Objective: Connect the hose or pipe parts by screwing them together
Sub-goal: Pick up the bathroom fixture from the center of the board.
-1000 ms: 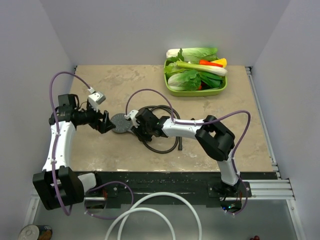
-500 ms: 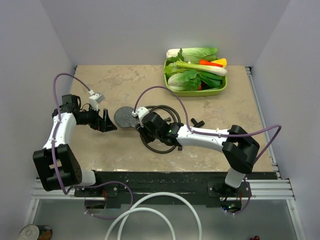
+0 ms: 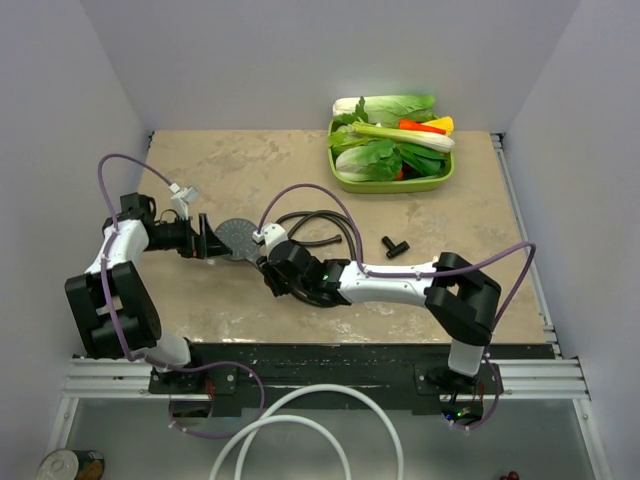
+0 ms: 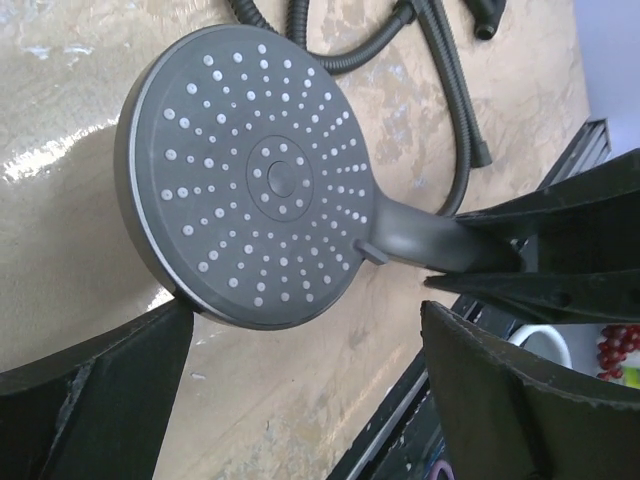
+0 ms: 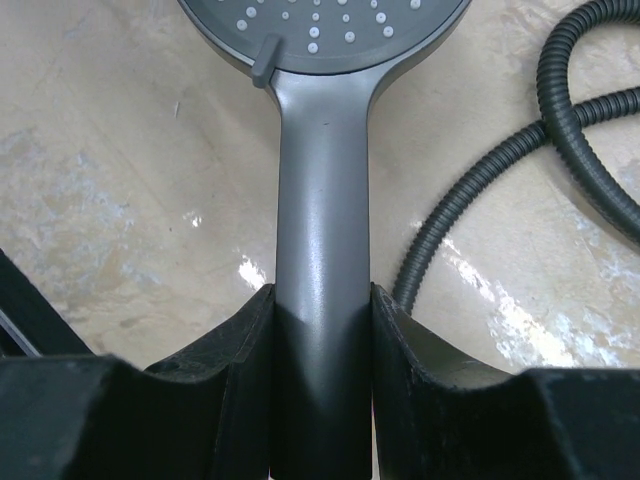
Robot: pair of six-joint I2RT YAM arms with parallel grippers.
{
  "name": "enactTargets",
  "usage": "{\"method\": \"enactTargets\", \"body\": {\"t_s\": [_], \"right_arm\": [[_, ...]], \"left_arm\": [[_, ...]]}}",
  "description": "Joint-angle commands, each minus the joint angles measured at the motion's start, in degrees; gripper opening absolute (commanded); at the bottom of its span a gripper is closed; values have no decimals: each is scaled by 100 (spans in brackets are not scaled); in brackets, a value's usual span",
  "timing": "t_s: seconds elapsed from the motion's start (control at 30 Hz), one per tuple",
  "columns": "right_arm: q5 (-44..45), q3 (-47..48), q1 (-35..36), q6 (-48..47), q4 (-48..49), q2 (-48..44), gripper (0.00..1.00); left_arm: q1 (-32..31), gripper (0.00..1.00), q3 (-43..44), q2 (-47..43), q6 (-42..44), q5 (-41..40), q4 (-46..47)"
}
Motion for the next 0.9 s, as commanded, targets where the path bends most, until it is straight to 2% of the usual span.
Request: {"method": "enactTargets", "body": {"t_s": [0.0, 0.27, 0.43, 0.57, 0.67, 0.77, 0.8, 0.83, 0.87], "right_arm": [[230, 629, 99, 364, 893, 182, 0], [275, 1130, 372, 531, 1175, 675, 0], [248, 1035, 398, 698, 1236, 667, 0], [160, 1087, 390, 777, 1149, 693, 0], [134, 1166, 390, 786, 1069, 789, 0], [90, 1306, 398, 751, 955, 912, 0], [64, 1333, 398, 742, 929, 939, 0], [46, 1351, 398, 716, 850, 957, 5], [55, 1342, 398, 672, 815, 939, 11]], "left_arm": [[202, 99, -5, 200, -235, 681, 273], [518, 95, -14, 806, -244, 1401, 502], [940, 83, -5, 1289, -78, 1859, 564], [1029, 79, -92, 1650, 116, 2193, 555], [1029, 72, -206, 1835, 274, 2342, 564], [1020, 46, -295, 2133, 459, 2553, 555], [1002, 29, -243, 2386, 616, 2606, 242], [994, 22, -146, 2545, 1348, 2650, -110], [985, 11, 142, 2747, 1930, 2781, -600]]}}
